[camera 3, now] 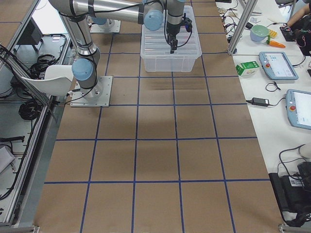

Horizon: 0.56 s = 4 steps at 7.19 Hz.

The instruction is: Place red block in blue tray from box

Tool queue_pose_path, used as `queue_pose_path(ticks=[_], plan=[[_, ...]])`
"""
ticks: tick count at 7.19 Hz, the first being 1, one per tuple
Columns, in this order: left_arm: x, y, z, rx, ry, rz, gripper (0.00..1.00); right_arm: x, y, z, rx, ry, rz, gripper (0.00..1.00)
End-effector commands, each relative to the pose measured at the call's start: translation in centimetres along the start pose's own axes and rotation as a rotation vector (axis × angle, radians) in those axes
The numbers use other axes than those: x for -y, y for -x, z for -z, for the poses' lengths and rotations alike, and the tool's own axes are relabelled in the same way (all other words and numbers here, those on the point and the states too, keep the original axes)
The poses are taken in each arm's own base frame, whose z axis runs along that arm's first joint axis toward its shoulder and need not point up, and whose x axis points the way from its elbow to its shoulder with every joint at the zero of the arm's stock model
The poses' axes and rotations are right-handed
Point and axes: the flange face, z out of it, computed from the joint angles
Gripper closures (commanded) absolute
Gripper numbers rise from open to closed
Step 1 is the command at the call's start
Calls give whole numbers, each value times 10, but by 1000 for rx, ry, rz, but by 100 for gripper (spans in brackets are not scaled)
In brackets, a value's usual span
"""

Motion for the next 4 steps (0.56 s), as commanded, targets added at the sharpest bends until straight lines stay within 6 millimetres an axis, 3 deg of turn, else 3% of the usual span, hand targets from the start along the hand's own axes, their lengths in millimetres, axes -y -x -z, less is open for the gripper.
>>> queue_pose_path(ticks=[1,4], plan=[[0,0,-1,0,2,4,0,-3,-2,-56,-7,-45,5,0],[-1,0,2,1,-5,9,0,-2,-4,-62,-11,-49,17,0]])
